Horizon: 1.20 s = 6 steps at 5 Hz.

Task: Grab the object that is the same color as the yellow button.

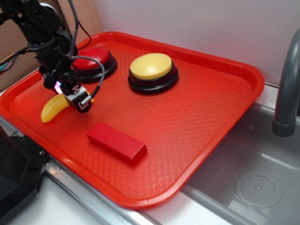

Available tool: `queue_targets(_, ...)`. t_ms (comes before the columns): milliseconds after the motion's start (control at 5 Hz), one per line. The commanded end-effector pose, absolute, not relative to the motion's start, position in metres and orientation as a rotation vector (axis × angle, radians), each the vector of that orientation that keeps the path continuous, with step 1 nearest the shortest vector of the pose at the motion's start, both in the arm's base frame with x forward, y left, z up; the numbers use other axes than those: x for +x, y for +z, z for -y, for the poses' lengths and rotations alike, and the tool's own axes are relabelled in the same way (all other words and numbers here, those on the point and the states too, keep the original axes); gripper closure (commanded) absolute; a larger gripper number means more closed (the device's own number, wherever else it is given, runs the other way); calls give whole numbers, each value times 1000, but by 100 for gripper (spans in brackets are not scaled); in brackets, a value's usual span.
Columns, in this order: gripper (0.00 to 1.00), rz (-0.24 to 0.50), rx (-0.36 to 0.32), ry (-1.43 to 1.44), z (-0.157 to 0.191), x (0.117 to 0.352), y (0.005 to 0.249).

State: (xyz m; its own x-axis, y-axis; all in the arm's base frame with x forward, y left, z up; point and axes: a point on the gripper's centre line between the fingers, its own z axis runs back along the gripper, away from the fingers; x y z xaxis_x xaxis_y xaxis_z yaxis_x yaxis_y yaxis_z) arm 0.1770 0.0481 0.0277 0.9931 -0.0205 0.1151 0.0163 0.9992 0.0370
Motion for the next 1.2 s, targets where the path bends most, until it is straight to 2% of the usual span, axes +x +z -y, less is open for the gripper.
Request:
queue_targets(0, 37, 114, 66, -45, -48, 184, 25)
queue_targets(200, 100, 106, 50, -67, -46, 182, 25)
queue_targets(400, 100, 97, 28, -44, -43, 187, 43)
queue_targets(800, 100, 180, -33, 38, 1, 213, 132)
queue_targets(1000, 100, 227, -103, 61, 15, 222, 179)
